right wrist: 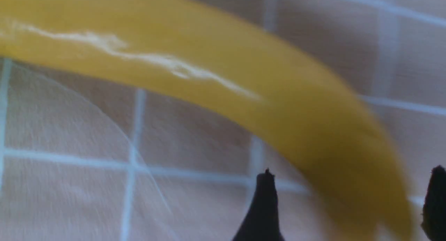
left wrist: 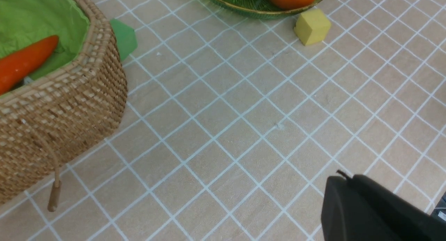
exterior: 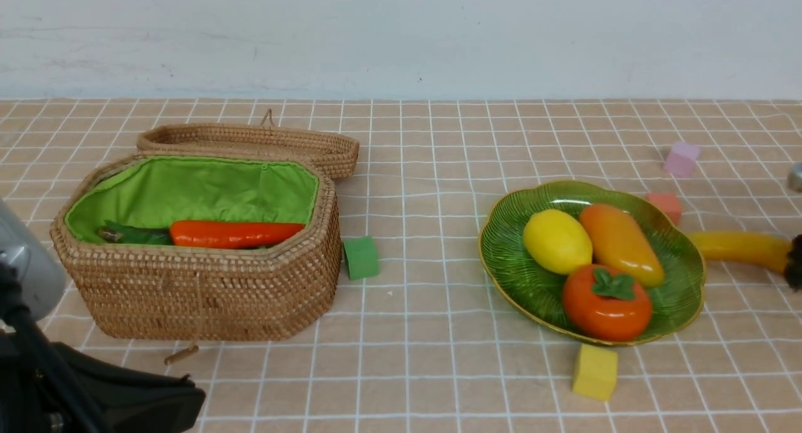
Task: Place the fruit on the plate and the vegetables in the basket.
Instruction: Use the right arm to grab a banana and put it into the right plate
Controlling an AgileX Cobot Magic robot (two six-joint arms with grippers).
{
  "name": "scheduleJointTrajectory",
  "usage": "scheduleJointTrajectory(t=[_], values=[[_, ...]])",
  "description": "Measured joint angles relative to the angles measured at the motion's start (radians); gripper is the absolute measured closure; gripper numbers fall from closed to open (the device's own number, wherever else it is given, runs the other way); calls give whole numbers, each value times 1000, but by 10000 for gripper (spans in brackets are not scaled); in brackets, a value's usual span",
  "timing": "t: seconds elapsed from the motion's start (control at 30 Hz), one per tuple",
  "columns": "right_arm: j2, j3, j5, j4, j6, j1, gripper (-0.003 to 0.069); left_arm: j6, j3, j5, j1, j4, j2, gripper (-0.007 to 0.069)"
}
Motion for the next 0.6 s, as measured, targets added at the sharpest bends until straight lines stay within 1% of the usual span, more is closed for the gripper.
scheduleJointTrajectory(t=[0.1, 0.2, 0.27, 0.3, 0.33, 0.37, 0.4, 0.5, 0.53, 0.57, 0.6], values=[[30, -25, -8, 34, -26, 0, 86, 0, 0, 2, 0, 0, 0, 624], [38, -31, -8, 56, -33, 1, 125, 0, 0, 1, 0, 0, 0, 624], [37, -32, -8, 62, -23, 1, 182, 0, 0, -1, 0, 0, 0, 624], [37, -32, -8, 64, -4, 1, 251, 0, 0, -2, 0, 0, 0, 624], [36, -32, -9, 64, 3, 2, 262, 0, 0, -3, 0, 0, 0, 624], [33, -32, -9, 63, 20, 2, 311, 0, 0, -4, 0, 0, 0, 624], [24, -30, -11, 52, 57, 2, 351, 0, 0, -5, 0, 0, 0, 624], [-28, -25, 14, 28, 165, 2, 340, 0, 0, -5, 0, 0, 0, 624], [-61, -26, 29, 29, 220, 2, 340, 0, 0, -5, 0, 0, 0, 624], [-84, -26, 36, 36, 243, 2, 340, 0, 0, -5, 0, 0, 0, 624], [-143, -24, 72, 62, 332, 10, 340, 5, 0, -6, 0, 1, 0, 624]])
